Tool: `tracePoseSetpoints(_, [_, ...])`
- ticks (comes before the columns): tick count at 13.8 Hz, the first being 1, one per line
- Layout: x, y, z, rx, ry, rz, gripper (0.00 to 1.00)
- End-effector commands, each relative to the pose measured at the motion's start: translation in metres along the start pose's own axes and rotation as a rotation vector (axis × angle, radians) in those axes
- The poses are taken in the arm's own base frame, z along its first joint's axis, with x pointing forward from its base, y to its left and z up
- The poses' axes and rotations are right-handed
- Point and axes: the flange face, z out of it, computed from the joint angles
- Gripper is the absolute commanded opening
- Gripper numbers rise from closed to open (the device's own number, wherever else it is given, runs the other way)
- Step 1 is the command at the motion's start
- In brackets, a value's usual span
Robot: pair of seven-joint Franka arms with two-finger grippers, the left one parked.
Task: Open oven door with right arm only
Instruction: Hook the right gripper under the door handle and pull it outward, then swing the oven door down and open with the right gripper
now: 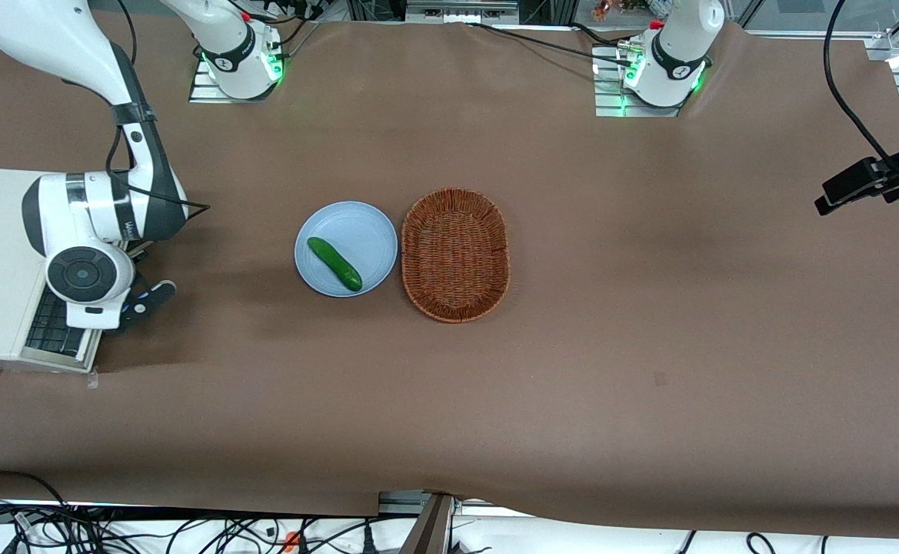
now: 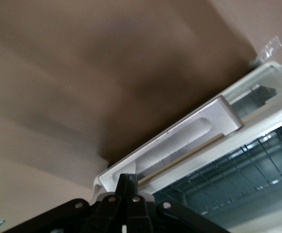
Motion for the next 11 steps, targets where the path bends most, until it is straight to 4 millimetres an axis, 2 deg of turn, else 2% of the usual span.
tracePoseSetpoints(1, [0.016, 0.017, 0.056, 0.009, 0.000, 0.007, 0.00])
tracePoseSetpoints(11, [0.032, 0.017, 0.081, 0.010, 0.027, 0.020, 0.00])
